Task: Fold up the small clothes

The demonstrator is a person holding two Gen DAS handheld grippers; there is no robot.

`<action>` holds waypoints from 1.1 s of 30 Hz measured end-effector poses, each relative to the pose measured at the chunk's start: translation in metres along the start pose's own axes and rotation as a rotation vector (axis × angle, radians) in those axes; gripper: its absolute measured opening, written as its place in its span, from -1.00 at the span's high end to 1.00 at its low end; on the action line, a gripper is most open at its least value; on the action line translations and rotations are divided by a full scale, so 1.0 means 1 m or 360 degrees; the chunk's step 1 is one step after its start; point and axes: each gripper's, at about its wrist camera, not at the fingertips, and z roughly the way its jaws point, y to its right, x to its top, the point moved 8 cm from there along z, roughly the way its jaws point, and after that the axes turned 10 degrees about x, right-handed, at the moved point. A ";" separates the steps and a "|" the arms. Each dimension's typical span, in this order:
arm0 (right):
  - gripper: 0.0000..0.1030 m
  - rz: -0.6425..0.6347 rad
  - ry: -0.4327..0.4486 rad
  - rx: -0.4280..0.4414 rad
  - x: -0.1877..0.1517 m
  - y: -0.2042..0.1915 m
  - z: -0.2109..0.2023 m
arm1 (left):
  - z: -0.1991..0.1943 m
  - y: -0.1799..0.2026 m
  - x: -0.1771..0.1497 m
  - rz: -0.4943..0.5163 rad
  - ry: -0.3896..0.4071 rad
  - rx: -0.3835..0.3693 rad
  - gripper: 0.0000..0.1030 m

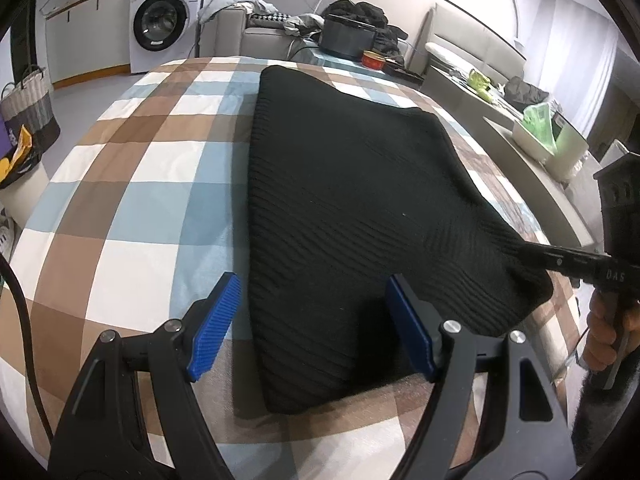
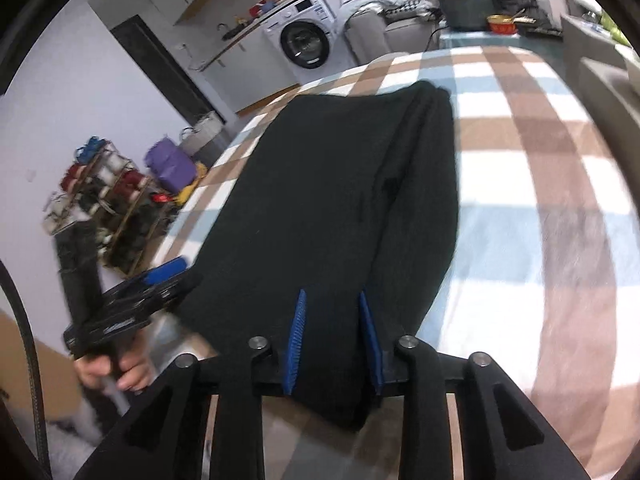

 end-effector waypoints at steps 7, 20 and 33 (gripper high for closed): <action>0.83 -0.0162 0.0048 -0.0103 -0.001 -0.014 0.003 | -0.005 0.009 -0.008 0.0045 -0.0003 0.0000 -0.41; 0.59 -0.0072 0.0009 -0.0236 -0.018 0.002 -0.009 | -0.005 0.021 -0.041 0.0231 -0.0084 0.0033 -0.76; 0.23 0.0045 0.0087 -0.0207 -0.018 0.014 -0.018 | -0.006 -0.011 -0.027 -0.0015 -0.0079 -0.0051 -0.78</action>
